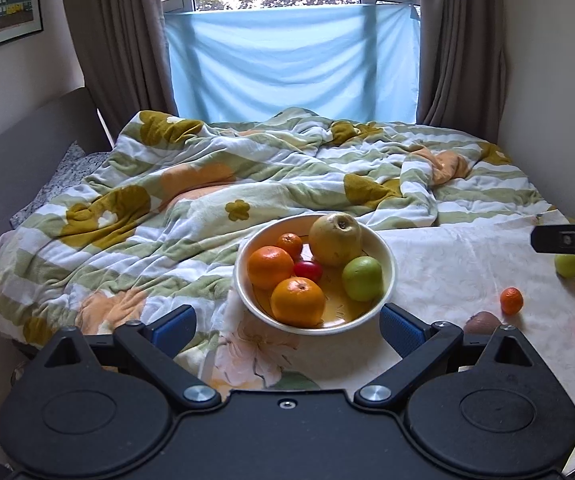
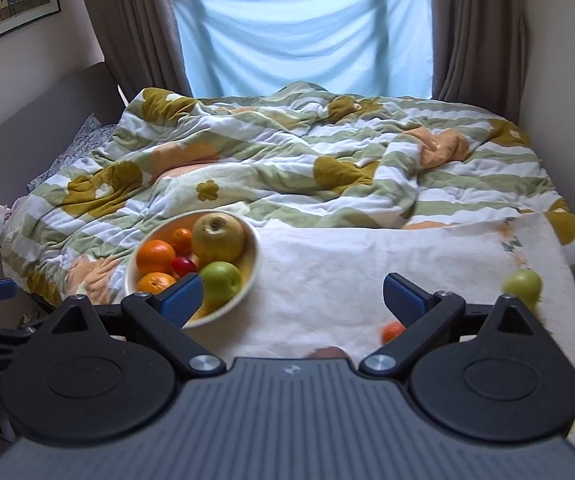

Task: Organize fruits
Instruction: 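Move both tools back toward the kiwi and the other red tomato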

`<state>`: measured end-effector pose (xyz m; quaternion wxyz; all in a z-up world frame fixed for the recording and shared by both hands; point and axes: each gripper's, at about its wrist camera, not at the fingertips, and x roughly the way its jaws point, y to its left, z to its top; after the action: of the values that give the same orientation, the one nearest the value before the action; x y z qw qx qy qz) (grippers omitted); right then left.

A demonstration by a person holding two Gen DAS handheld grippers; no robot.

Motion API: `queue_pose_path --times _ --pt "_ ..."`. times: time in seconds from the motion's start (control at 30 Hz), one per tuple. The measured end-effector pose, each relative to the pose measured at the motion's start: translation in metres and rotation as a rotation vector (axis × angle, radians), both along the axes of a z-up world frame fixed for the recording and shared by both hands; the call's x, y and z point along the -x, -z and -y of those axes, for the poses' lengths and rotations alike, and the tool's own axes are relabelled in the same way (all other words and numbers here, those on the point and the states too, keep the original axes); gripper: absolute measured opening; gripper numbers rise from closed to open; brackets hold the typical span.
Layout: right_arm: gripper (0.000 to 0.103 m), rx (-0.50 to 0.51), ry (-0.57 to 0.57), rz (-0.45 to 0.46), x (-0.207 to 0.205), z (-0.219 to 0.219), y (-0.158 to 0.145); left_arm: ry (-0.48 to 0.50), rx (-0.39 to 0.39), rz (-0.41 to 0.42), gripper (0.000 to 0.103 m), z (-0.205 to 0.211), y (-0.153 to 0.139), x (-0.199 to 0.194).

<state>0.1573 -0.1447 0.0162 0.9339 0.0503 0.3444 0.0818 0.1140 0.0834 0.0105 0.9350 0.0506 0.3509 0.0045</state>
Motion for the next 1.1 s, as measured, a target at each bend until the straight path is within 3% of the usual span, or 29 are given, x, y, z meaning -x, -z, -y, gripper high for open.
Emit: queue_pose_path --times 0.5,0.83,1.1 --pt "0.103 0.033 0.056 -0.054 0.045 0.127 0.040 0.046 -0.038 -0.052 0.100 0.124 0.035 0.015" --pt "0.103 0.079 0.091 -0.148 0.046 0.186 0.093 0.073 -0.022 -0.110 0.100 0.179 0.082 -0.017" --pt "0.103 0.076 0.069 -0.168 0.036 0.201 0.121 0.043 -0.024 -0.158 0.100 0.196 0.113 -0.048"
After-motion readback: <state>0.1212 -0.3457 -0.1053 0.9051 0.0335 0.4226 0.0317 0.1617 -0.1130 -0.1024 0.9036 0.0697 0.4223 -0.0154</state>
